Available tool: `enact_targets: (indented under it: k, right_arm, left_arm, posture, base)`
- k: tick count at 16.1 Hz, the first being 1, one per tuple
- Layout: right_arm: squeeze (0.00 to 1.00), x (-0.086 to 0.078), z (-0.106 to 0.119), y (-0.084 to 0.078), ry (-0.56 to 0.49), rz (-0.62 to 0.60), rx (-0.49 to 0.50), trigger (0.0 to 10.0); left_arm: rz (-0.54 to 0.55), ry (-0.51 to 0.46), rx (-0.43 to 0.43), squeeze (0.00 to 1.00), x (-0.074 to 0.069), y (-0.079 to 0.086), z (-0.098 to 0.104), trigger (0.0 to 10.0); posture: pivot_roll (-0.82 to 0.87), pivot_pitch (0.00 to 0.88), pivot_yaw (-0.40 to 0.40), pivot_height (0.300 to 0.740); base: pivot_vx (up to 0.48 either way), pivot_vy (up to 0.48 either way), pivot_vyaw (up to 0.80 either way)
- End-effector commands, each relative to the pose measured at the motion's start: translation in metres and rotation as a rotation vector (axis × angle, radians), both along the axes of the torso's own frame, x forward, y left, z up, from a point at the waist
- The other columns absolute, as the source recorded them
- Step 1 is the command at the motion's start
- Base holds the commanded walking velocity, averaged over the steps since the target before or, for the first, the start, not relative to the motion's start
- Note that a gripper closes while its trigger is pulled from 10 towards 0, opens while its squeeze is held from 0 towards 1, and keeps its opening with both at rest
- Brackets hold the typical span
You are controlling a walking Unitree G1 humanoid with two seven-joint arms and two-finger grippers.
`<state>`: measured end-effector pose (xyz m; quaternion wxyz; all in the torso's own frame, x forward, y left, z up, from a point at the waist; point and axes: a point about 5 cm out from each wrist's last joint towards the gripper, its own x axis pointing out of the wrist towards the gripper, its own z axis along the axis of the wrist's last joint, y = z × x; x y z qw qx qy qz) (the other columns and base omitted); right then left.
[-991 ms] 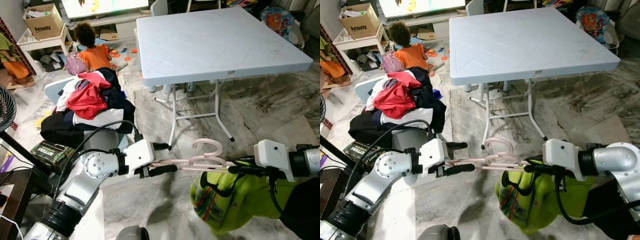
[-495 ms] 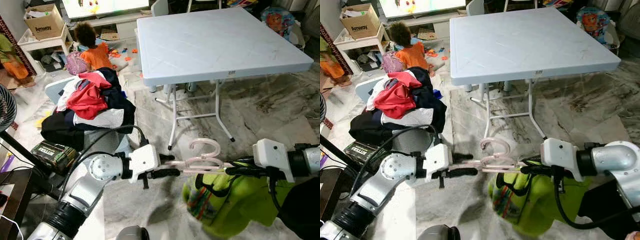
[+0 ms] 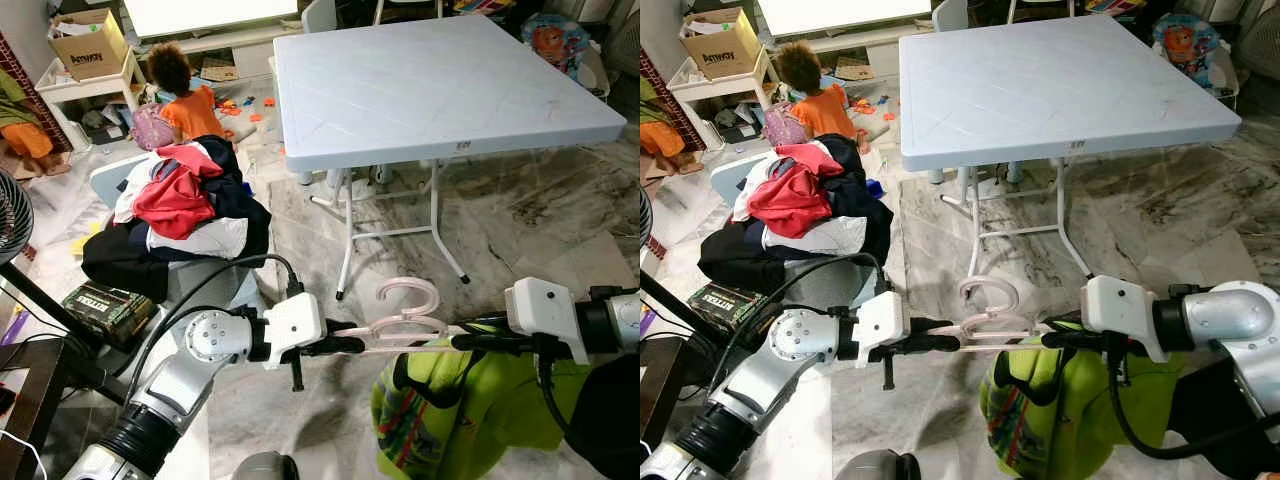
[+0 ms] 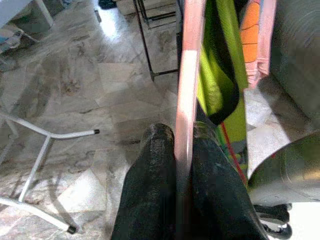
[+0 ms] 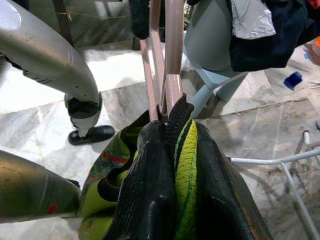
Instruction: Hang hanger
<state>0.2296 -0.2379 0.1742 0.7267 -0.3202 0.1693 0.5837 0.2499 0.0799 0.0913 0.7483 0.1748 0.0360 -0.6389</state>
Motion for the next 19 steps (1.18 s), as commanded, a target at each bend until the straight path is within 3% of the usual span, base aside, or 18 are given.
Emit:
enact_targets:
  k: [1, 7, 8, 11, 16, 19]
  right_arm:
    - [0.00, 0.002, 0.008, 0.006, -0.041, 0.041, 0.005, 10.0]
    - [0.00, 0.011, 0.010, 0.016, -0.067, 0.059, 0.037, 10.0]
    - [1.00, 0.010, 0.010, 0.018, 0.000, 0.061, 0.070, 10.0]
    - [1.00, 0.021, 0.010, 0.019, -0.068, 0.035, 0.064, 10.0]
    - [1.00, 0.059, 0.032, 0.019, -0.461, -0.141, 0.085, 10.0]
    - [1.00, 0.060, 0.039, 0.005, -0.532, -0.268, 0.092, 10.0]
  left_arm:
    - [0.005, -0.017, 0.008, 0.00, 0.004, 0.000, 0.003, 0.0]
    - [0.032, 0.024, -0.035, 0.00, 0.004, -0.002, 0.003, 0.0]
    - [0.073, 0.023, -0.063, 0.00, 0.006, -0.001, 0.003, 0.0]
    - [0.160, 0.036, -0.122, 0.00, 0.008, 0.002, 0.003, 0.0]
    - [0.303, -0.006, -0.184, 0.00, 0.019, 0.006, 0.006, 0.0]
    - [0.312, -0.075, -0.142, 0.00, 0.022, 0.007, 0.006, 0.0]
  posture:
    - [-0.11, 0.013, 0.080, 0.740]
    - [-0.10, 0.016, 0.073, 0.740]
    - [-0.10, 0.016, 0.072, 0.740]
    - [-0.10, 0.013, 0.063, 0.740]
    - [-0.10, 0.011, 0.057, 0.740]
    - [-0.09, 0.010, 0.056, 0.740]
  base:
    - [0.000, 0.000, 0.00]
    - [0.000, 0.000, 0.00]
    - [0.000, 0.000, 0.00]
    - [0.000, 0.000, 0.00]
    - [0.000, 0.000, 0.00]
    - [0.000, 0.000, 0.00]
